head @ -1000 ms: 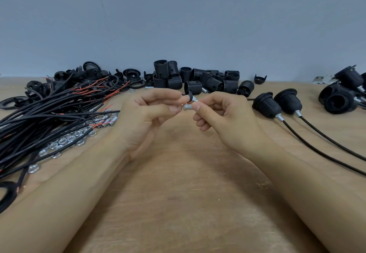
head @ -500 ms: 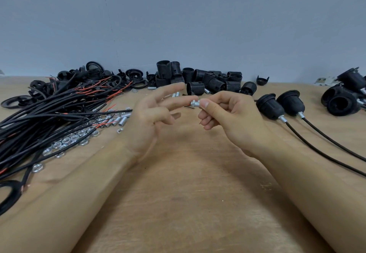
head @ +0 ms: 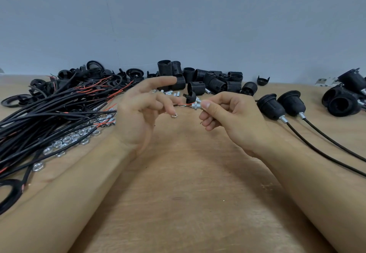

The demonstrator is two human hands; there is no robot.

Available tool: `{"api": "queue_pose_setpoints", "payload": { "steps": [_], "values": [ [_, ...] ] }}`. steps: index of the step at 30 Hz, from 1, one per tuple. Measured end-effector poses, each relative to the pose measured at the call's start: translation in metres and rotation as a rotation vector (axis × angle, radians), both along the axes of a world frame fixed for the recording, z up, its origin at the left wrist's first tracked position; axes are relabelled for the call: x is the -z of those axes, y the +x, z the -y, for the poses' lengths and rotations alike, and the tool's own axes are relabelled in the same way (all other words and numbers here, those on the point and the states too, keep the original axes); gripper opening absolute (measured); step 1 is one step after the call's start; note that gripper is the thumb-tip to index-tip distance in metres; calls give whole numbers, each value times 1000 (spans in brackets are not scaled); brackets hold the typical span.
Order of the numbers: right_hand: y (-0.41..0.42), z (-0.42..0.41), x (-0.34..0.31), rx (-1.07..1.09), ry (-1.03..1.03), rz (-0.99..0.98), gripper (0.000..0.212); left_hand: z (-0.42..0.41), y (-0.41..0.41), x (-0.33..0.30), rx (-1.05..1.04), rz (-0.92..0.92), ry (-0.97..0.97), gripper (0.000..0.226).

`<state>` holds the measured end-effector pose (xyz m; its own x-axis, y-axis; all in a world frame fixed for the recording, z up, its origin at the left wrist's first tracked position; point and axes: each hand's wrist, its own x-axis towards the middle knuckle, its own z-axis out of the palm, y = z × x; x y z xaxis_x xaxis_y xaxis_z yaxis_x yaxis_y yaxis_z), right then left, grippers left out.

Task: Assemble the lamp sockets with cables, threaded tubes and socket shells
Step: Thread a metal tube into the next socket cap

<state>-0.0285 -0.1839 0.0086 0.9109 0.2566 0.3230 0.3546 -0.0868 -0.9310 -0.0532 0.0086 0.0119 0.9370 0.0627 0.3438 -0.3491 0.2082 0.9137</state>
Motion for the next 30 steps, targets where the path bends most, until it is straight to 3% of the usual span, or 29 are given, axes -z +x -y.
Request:
{"api": "queue_pose_setpoints", "payload": {
  "steps": [5,10,15,20,24,30],
  "values": [
    [-1,-2,1,-7,-30,13,12,8,-4,3,101,-39,255,68],
    [0,-1,1,9,-16,9,12,1,-2,-1,4,21,80,54],
    [0,-2,1,6,-32,7,12,8,-4,3,64,-19,249,63],
    [1,-1,2,13,-29,2,12,2,-2,0,30,20,97,50],
    [1,-2,3,1,-34,4,12,8,-2,4,88,-60,251,65],
    [2,0,6,-12,-82,-39,11,3,0,4,15,-34,250,50]
  ]
}}
